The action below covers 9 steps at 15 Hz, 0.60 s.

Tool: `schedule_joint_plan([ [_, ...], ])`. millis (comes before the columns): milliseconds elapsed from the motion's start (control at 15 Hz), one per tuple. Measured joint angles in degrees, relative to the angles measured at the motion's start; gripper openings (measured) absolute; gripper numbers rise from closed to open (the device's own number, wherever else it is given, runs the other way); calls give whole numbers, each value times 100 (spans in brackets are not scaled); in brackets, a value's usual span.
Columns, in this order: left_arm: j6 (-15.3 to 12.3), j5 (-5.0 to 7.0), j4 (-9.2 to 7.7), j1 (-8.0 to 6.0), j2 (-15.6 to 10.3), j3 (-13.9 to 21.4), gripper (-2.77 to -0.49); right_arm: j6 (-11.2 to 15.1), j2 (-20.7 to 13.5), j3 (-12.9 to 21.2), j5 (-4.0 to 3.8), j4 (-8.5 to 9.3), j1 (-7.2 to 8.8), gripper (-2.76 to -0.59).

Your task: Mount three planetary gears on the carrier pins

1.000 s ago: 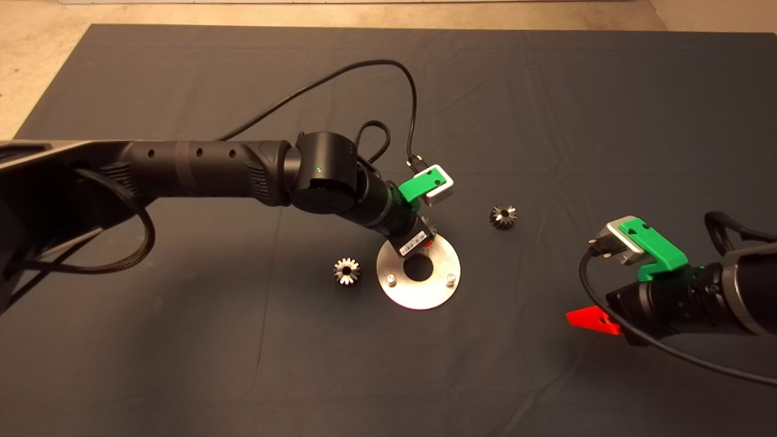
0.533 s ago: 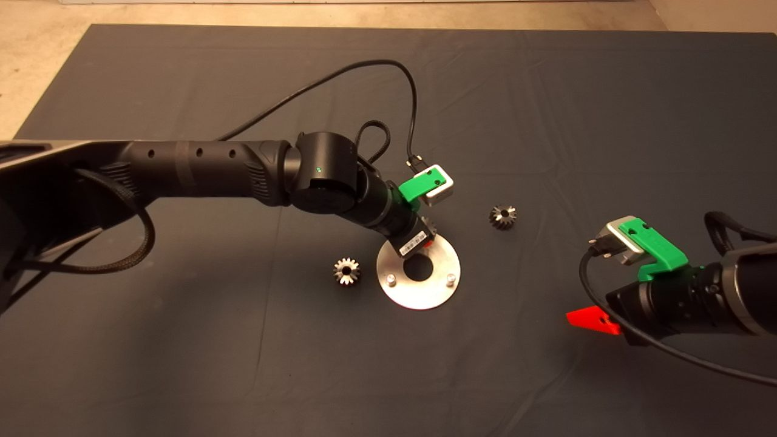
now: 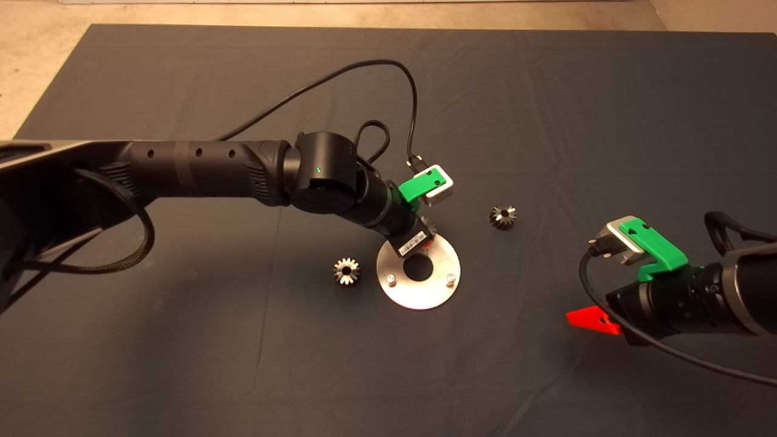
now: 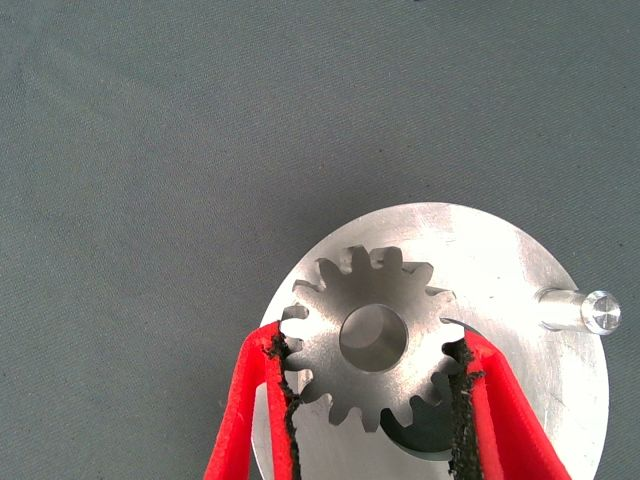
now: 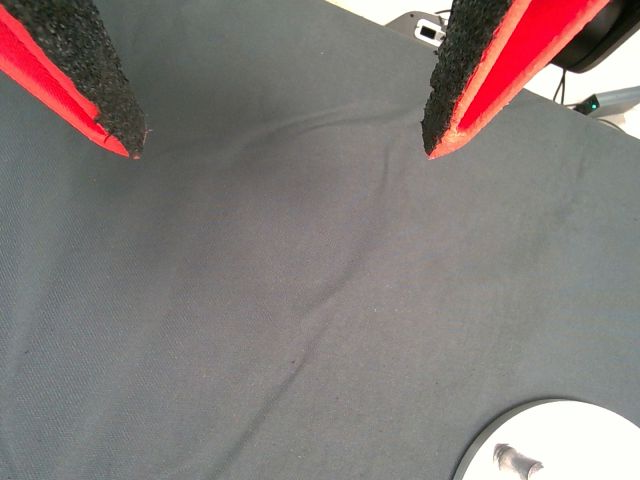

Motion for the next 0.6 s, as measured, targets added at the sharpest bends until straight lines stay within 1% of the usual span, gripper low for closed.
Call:
schedule_joint_plan([
  [600,2,-6,0,0,0,-6,-267,0,0,0,0,0,0,-131],
])
